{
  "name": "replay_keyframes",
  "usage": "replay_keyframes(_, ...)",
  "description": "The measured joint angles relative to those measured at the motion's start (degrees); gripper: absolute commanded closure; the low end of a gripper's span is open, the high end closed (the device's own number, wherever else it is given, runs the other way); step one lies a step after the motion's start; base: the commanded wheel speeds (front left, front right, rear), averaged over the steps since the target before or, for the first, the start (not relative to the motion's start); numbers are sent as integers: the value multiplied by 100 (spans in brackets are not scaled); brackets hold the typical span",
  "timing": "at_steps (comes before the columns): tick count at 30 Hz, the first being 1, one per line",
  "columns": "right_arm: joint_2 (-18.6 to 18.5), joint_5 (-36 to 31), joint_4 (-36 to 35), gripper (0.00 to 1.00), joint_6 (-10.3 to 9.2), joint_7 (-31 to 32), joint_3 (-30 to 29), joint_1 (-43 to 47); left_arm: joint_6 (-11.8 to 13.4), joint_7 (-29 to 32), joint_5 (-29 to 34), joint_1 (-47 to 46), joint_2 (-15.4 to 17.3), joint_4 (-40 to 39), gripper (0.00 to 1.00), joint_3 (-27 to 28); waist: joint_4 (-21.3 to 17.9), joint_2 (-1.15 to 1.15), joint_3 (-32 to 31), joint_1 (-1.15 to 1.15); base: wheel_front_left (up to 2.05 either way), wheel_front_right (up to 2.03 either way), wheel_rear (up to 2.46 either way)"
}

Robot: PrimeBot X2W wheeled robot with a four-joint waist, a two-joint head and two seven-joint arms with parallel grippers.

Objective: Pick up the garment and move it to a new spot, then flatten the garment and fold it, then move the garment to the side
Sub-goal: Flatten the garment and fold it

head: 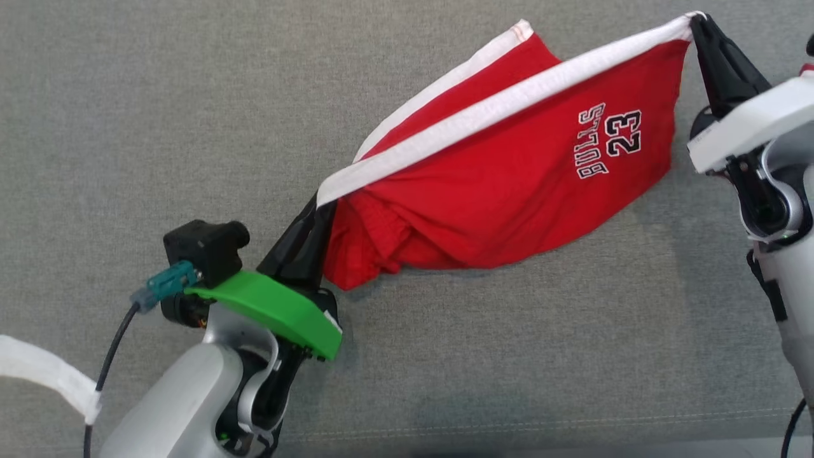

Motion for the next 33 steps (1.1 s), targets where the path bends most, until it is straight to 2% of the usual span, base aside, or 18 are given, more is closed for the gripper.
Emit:
replay_keyframes(5,116,-121,954,100,-1,-56,511,-899,54,177,82,-531,-211,659,100,-58,162,0,453,0,0,0,0)
replay_keyframes(10,120,-122,1647,100,-1,-233,945,-1447,34,265,81,-603,-289,781,100,-154,417,0,631,1,0,0,0)
replay_keyframes(19,-122,204,2240,100,-1,-349,1770,-1878,43,683,-56,-349,-57,205,100,-327,751,0,578,1,0,0,0)
replay_keyframes(26,-94,310,2596,100,-1,-356,2206,-2180,82,833,-131,-270,5,208,100,-371,872,0,551,1,0,0,0)
replay_keyframes(30,-62,397,2793,100,-1,-407,2387,-2320,10,833,-205,-261,-13,346,100,-389,922,0,530,1,0,0,0)
replay_keyframes(31,-59,408,2847,89,-1,-403,2443,-2326,-4,832,-226,-263,-23,407,98,-393,928,0,511,1,0,0,0)
replay_keyframes(32,-53,438,2898,48,-1,-386,2501,-2325,-18,832,-232,-263,-32,469,81,-398,930,0,487,1,0,0,0)
replay_keyframes(33,-54,445,2934,0,-1,-386,2550,-2325,-18,826,-254,-263,-53,525,65,-392,928,0,462,1,0,0,0)
